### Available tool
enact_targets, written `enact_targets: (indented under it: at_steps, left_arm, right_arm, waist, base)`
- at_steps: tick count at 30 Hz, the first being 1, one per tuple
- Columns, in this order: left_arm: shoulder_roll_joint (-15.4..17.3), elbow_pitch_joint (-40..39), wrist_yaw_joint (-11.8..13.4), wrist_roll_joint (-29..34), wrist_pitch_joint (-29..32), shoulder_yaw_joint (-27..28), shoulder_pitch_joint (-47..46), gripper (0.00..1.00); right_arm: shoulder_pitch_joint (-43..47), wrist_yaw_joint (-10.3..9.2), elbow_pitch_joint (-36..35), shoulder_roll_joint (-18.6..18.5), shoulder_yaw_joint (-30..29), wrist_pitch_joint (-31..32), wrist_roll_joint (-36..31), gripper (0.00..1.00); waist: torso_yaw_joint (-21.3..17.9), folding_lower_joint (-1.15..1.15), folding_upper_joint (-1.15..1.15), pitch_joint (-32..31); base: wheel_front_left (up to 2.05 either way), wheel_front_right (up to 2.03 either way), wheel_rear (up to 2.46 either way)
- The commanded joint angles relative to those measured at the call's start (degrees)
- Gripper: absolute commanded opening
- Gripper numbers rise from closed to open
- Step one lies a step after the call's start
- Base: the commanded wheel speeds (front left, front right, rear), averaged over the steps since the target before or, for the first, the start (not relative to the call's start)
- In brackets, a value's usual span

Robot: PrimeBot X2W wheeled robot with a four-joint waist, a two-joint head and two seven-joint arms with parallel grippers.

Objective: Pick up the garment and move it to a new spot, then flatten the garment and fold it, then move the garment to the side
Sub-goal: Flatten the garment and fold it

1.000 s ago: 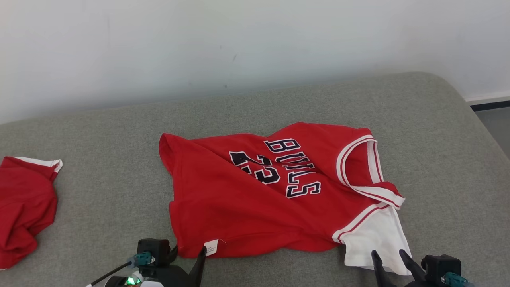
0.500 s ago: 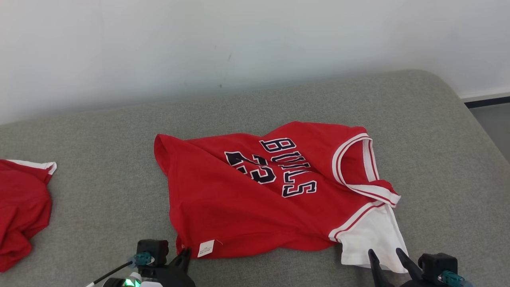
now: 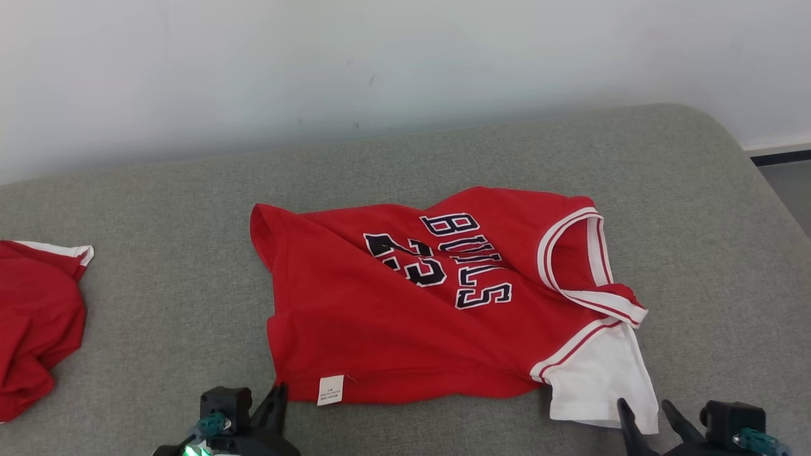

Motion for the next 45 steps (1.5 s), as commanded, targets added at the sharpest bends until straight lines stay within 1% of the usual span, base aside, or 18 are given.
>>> enact_targets:
  at_steps: [1,3,6,12,17,26,32,33,34,35,37,38,39,42,45]
  left_arm:
    - [0.27,-0.96,0.26,0.76,-1.09,-0.28,1.43,0.00]
    - [0.20,-2.07,0.07,1.13,-2.20,-0.80,2.35,0.00]
    - [0.35,-3.58,0.34,1.57,-3.46,-1.58,3.65,0.00]
    - [0.42,-5.23,0.87,1.91,-4.44,-2.09,4.33,0.00]
    - [0.50,-6.16,1.18,2.02,-4.64,-2.43,3.67,0.00]
    - [0.24,-6.27,0.63,1.75,-4.46,-3.31,1.90,0.00]
    - [0.41,-6.12,0.65,1.37,-4.84,-3.45,1.16,0.00]
    - [0.41,-6.07,0.67,1.29,-4.78,-3.49,1.08,0.00]
    - [0.41,-6.03,0.70,1.26,-4.83,-3.53,0.99,0.00]
    - [0.40,-5.97,0.73,1.24,-4.88,-3.57,0.95,0.00]
    - [0.36,-5.83,0.77,1.10,-4.95,-3.64,0.90,0.00]
    - [0.36,-5.77,0.80,1.00,-5.01,-3.64,0.88,0.00]
    - [0.37,-5.65,0.83,0.84,-5.07,-3.58,0.91,0.00]
    - [0.30,-5.49,0.73,0.25,-5.79,-3.24,1.16,0.00]
    - [-0.15,-6.57,0.43,-0.88,-7.53,-2.20,1.46,0.00]
  right_arm:
    - [1.29,-0.14,-1.46,-0.06,-2.10,1.88,0.46,1.00]
    - [2.09,-0.14,-3.00,-0.05,-3.80,4.14,0.61,1.00]
    - [2.67,-0.14,-4.64,-0.03,-5.69,5.96,-0.19,1.00]
    - [2.43,-0.14,-4.91,-0.04,-6.05,7.20,-1.04,1.00]
    - [0.67,-0.14,-2.67,-0.05,-7.34,6.53,-3.42,1.00]
    - [-2.53,-0.14,3.12,-0.05,-9.36,6.01,-7.02,1.00]
    - [-4.51,-0.14,6.03,-0.06,-8.71,6.60,-8.02,1.00]
    - [-4.69,-0.14,6.54,-0.03,-8.67,7.12,-8.02,0.90]
    - [-4.70,-0.14,7.07,-0.04,-8.72,7.71,-8.20,0.50]
    - [-4.65,-0.15,7.51,-0.04,-8.89,8.21,-8.24,0.44]
    - [-4.58,-0.14,7.91,-0.04,-9.10,8.67,-8.07,0.38]
    - [-4.47,-0.15,8.03,-0.04,-9.13,8.94,-7.89,0.15]
    - [-4.24,-0.15,8.04,-0.04,-9.21,9.07,-7.70,0.00]
    - [-3.64,-0.14,7.21,-0.03,-9.17,8.56,-6.25,0.00]
    - [-4.18,-0.14,5.01,-0.03,-8.72,6.87,-0.97,0.00]
  waist:
    - [0.79,0.00,0.00,0.89]
    - [1.05,0.00,0.00,1.41]
    - [1.18,0.00,0.00,2.19]
    - [1.26,0.00,0.00,3.31]
    - [1.49,0.00,0.00,4.22]
    - [2.59,0.00,0.00,5.89]
    - [2.67,0.00,0.00,6.87]
    - [2.69,0.00,0.00,6.98]
    - [2.71,0.00,0.00,7.11]
    - [2.75,0.00,0.00,7.18]
    - [2.82,0.00,0.00,7.28]
    - [2.86,0.00,0.00,7.28]
    - [2.89,0.00,0.00,7.22]
    - [2.95,0.00,0.00,6.78]
    - [2.74,0.00,0.00,5.84]
  base:
    - [0.00,0.00,0.00]
    - [0.00,0.00,0.00]
    - [0.00,0.00,0.00]
    - [0.00,0.00,0.00]
    - [0.00,0.00,0.00]
    - [0.00,0.00,0.00]
    - [0.00,0.00,0.00]
    - [0.00,0.00,0.00]
    - [0.00,0.00,0.00]
    - [0.00,0.00,0.00]
    - [0.00,0.00,0.00]
    - [0.00,0.00,0.00]
    - [0.00,0.00,0.00]
    - [0.00,0.00,0.00]
    - [0.00,0.00,0.00]
